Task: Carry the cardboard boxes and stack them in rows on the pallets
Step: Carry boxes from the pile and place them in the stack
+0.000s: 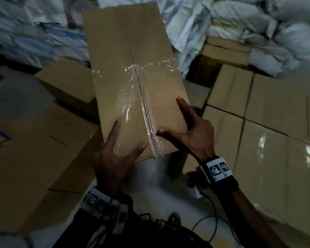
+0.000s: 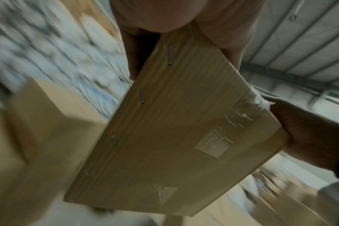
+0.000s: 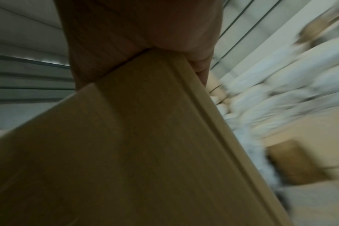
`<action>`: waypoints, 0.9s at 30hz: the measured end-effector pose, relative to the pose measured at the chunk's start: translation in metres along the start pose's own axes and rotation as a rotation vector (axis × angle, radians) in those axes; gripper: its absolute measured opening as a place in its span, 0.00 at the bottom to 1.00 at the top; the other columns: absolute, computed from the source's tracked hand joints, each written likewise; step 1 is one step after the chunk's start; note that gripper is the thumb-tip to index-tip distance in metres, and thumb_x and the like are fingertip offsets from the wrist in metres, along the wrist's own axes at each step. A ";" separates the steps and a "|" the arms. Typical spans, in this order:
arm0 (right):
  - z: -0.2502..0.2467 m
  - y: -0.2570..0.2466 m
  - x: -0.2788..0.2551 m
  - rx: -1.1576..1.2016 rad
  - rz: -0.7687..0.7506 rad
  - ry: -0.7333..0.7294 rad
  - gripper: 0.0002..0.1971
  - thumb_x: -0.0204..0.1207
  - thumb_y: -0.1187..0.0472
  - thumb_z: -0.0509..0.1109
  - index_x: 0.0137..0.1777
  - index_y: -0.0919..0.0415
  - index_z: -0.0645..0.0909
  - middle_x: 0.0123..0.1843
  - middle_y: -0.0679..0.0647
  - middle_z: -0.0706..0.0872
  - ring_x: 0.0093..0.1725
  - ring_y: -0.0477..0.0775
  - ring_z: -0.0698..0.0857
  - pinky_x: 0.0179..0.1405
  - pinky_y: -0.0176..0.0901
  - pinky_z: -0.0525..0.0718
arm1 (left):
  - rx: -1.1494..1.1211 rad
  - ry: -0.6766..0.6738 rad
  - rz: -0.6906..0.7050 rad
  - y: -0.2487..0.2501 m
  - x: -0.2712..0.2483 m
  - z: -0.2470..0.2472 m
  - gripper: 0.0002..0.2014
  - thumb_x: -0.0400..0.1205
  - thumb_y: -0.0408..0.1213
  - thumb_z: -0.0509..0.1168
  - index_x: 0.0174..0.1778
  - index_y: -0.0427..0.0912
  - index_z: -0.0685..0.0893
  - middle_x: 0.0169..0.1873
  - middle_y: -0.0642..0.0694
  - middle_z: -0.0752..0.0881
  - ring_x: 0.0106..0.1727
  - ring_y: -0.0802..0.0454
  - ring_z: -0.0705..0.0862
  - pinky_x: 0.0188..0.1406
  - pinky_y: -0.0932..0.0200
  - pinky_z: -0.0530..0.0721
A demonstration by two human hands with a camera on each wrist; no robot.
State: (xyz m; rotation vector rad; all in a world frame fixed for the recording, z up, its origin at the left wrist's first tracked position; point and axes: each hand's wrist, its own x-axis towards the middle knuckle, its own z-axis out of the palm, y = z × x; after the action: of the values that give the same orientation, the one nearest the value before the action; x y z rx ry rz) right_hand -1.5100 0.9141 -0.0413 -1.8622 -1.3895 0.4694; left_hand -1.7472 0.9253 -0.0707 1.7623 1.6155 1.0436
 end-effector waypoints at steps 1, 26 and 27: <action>-0.015 0.014 -0.013 -0.017 0.038 0.021 0.55 0.53 0.19 0.79 0.83 0.25 0.64 0.73 0.38 0.85 0.68 0.44 0.86 0.71 0.47 0.84 | -0.007 -0.044 0.015 0.009 -0.010 0.012 0.50 0.63 0.77 0.74 0.83 0.74 0.68 0.76 0.58 0.81 0.74 0.56 0.81 0.75 0.54 0.80; -0.085 0.231 -0.099 -0.066 0.526 0.332 0.40 0.75 0.18 0.58 0.86 0.32 0.62 0.77 0.48 0.83 0.55 0.55 0.92 0.67 0.59 0.87 | 0.179 -0.776 0.339 0.032 -0.010 0.246 0.50 0.67 0.85 0.63 0.85 0.76 0.56 0.82 0.50 0.75 0.79 0.44 0.77 0.76 0.44 0.80; -0.086 0.236 -0.099 -0.072 0.536 0.323 0.42 0.74 0.17 0.56 0.86 0.33 0.62 0.77 0.49 0.83 0.53 0.54 0.92 0.67 0.58 0.87 | 0.197 -0.798 0.350 0.028 -0.010 0.251 0.49 0.68 0.85 0.62 0.85 0.76 0.55 0.82 0.49 0.75 0.79 0.42 0.77 0.75 0.43 0.80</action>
State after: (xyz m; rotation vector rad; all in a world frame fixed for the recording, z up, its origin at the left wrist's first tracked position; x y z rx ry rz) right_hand -1.3323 0.7624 -0.1756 -2.2520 -0.6965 0.3552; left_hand -1.5257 0.9407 -0.1920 2.2451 0.9463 0.2188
